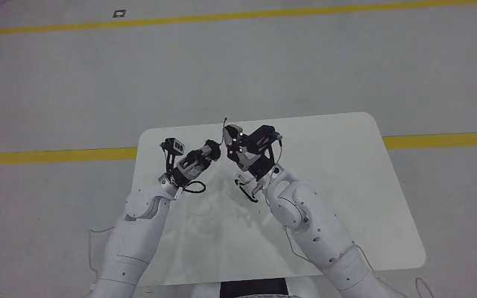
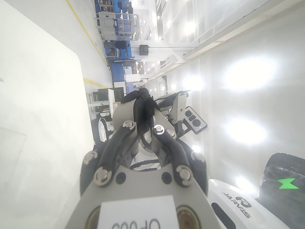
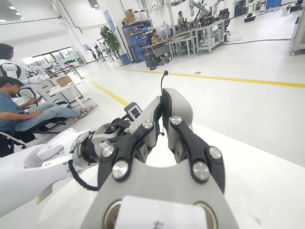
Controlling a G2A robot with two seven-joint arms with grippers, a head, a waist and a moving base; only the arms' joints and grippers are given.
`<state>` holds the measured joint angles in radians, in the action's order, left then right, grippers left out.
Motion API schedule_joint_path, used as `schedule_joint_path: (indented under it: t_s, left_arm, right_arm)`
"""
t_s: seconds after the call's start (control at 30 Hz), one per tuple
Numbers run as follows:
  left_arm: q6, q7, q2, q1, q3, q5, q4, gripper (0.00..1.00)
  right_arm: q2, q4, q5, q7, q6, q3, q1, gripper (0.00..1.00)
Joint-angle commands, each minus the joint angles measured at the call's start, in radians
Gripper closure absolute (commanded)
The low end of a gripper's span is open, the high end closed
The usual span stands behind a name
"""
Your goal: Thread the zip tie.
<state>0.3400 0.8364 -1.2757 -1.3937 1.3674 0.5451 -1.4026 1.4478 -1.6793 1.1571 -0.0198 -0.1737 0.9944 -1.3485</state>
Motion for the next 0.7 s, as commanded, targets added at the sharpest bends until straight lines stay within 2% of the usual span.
schedule_joint_path:
  t_s: [0.0, 0.67]
  left_arm:
    - [0.0, 0.0, 0.0, 0.0, 0.0, 0.0, 0.0, 1.0]
    - [0.0, 0.0, 0.0, 0.0, 0.0, 0.0, 0.0, 1.0]
  right_arm:
    - [0.0, 0.004, -0.001, 0.0, 0.0, -0.002, 0.003, 1.0]
    - [0.002, 0.025, -0.002, 0.001, 0.004, -0.01, 0.015, 1.0]
